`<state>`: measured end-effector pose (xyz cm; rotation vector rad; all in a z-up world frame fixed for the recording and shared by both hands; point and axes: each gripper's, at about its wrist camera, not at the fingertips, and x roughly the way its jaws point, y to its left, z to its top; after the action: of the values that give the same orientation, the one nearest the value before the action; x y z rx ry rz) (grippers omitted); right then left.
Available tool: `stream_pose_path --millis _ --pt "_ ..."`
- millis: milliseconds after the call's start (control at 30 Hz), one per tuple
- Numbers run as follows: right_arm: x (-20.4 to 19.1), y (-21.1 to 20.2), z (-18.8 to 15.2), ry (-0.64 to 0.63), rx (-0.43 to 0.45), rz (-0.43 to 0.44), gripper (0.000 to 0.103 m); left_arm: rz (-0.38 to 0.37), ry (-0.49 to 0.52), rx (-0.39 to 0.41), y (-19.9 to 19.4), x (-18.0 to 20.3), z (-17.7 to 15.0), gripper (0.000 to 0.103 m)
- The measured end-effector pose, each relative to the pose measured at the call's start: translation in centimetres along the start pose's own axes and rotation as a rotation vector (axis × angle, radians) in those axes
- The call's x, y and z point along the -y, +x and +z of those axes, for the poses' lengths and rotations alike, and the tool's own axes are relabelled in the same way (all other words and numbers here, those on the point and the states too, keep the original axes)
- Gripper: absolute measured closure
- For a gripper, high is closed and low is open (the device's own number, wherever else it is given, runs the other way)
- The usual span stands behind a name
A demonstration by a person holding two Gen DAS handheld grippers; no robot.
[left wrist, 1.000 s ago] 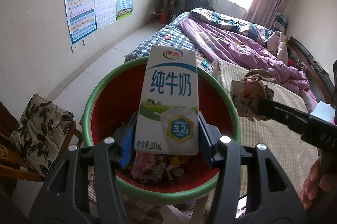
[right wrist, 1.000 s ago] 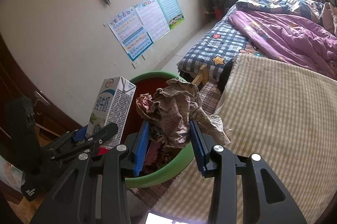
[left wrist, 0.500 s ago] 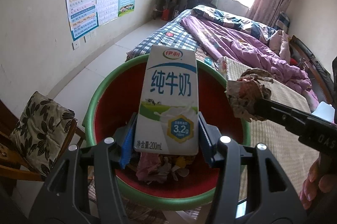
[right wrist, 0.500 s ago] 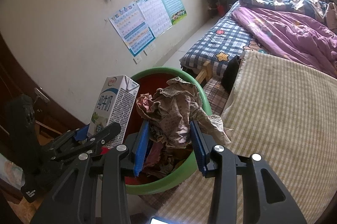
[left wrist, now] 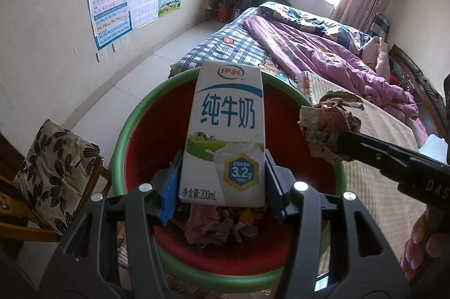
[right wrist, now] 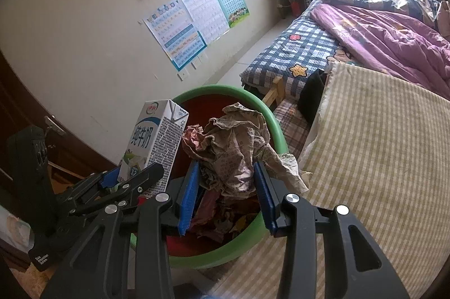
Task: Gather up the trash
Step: 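Open the left gripper to drop the milk carton into the bucket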
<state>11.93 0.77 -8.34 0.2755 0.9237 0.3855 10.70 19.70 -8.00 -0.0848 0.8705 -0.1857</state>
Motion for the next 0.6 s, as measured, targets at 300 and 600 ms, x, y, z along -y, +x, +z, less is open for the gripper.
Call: stream_pose_path --millis 300,600 --pt "0.1 0.6 0.3 0.002 -0.014 -0.001 0.064 0.005 -0.003 -0.01 0.6 -0.4 0.1 0.052" --pt "-0.1 1.8 0.6 -0.001 -0.034 0.005 0.064 0.008 -0.005 -0.02 1.0 -0.7 0.1 0.052"
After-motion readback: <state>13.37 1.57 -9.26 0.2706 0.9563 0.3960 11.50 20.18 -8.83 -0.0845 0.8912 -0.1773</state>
